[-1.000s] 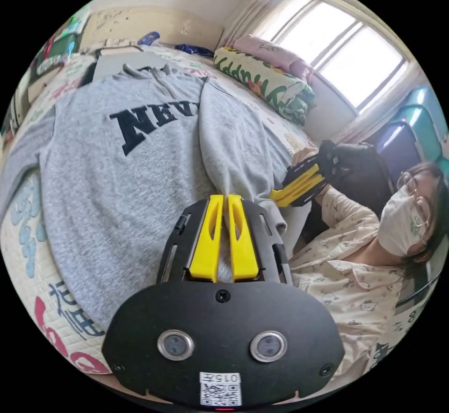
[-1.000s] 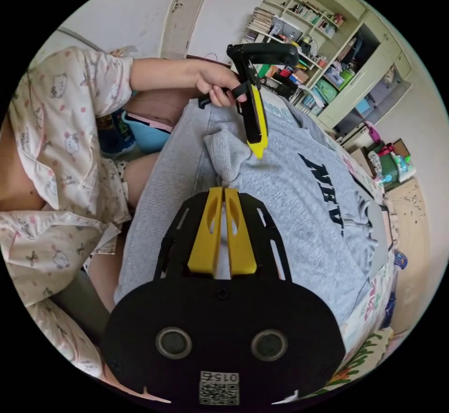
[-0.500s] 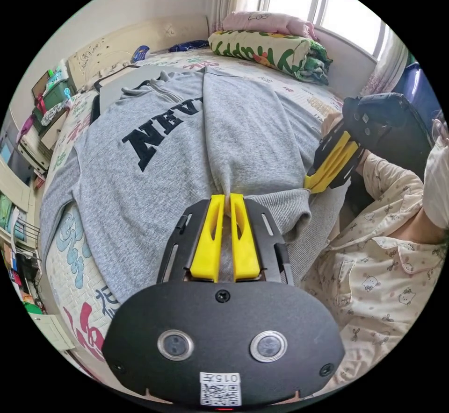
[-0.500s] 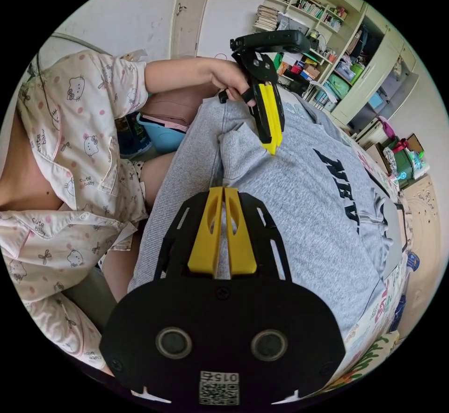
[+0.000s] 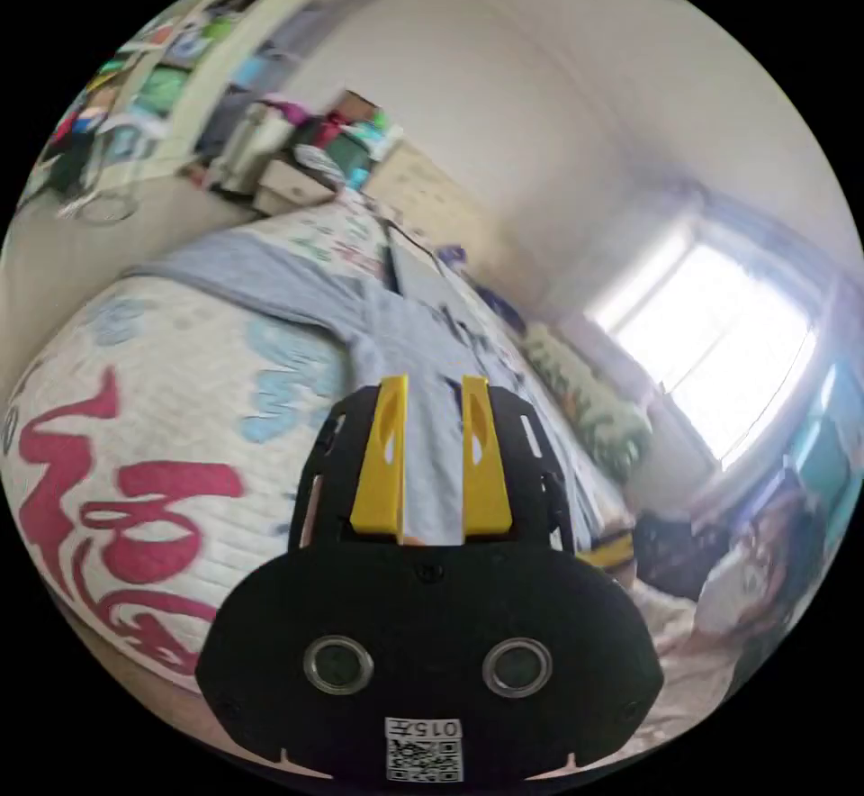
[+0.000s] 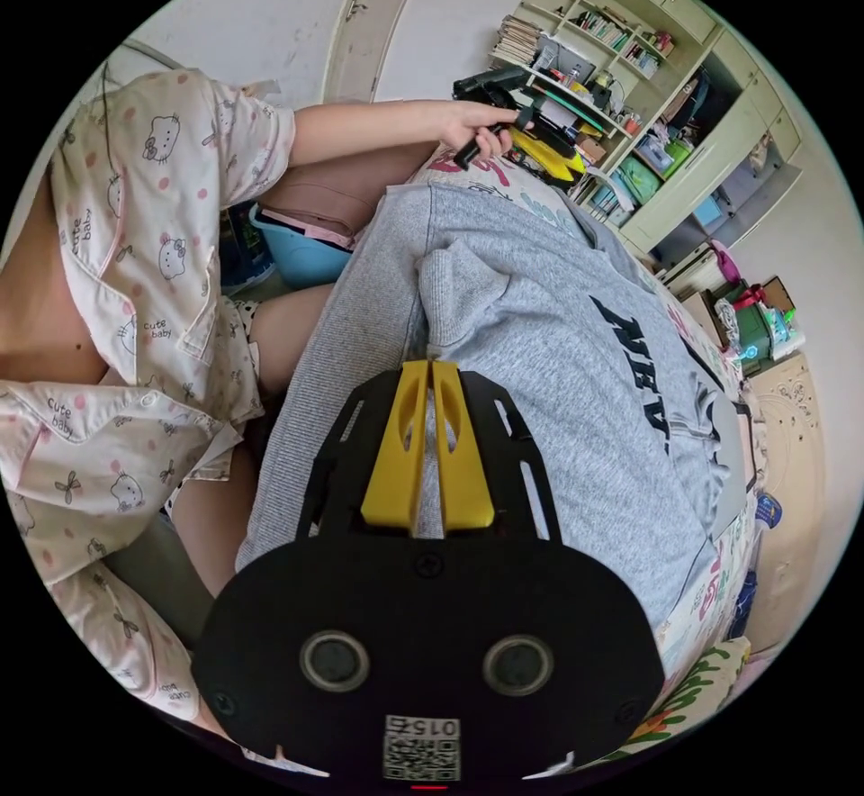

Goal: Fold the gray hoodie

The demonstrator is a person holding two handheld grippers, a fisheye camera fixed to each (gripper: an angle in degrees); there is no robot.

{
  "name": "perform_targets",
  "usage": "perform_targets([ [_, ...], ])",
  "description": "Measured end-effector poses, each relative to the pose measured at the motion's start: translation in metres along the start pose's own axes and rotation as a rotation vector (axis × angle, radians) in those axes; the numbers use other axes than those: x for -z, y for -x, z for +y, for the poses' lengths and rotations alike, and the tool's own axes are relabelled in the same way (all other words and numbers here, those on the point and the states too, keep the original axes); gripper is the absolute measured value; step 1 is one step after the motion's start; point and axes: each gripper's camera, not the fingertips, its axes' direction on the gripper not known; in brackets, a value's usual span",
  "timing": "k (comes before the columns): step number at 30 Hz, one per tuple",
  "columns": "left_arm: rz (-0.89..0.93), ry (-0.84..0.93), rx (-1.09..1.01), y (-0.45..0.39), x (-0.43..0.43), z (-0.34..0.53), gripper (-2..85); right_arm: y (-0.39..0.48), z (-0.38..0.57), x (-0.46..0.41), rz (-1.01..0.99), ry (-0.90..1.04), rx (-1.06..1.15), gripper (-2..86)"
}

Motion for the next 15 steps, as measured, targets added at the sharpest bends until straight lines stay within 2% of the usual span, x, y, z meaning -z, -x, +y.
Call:
perform_targets([
  [2,-0.106,-0.095,0.218,0.093,0.035,-0.047,13.5,0.002,0.004,-0.002,-0.001,0.000,0.000,-1.0],
  [4,-0.118,-0.197,0.371,0.151,0.057,-0.069,15.0,0.002,0.008,-0.004,-0.012,-0.001,-0.005,-1.0],
  [7,-0.112,-0.319,0.445,0.191,0.074,-0.110,16.7,-0.004,0.013,-0.007,-0.053,-0.001,-0.022,-0.9],
  [10,-0.226,-0.248,0.519,0.215,0.068,-0.167,18.4,-0.015,0.017,-0.011,-0.121,-0.005,-0.047,-0.9],
  [15,-0.271,-0.182,0.593,0.249,0.048,-0.212,16.0,-0.027,0.023,-0.021,-0.208,-0.007,-0.089,-1.0],
])
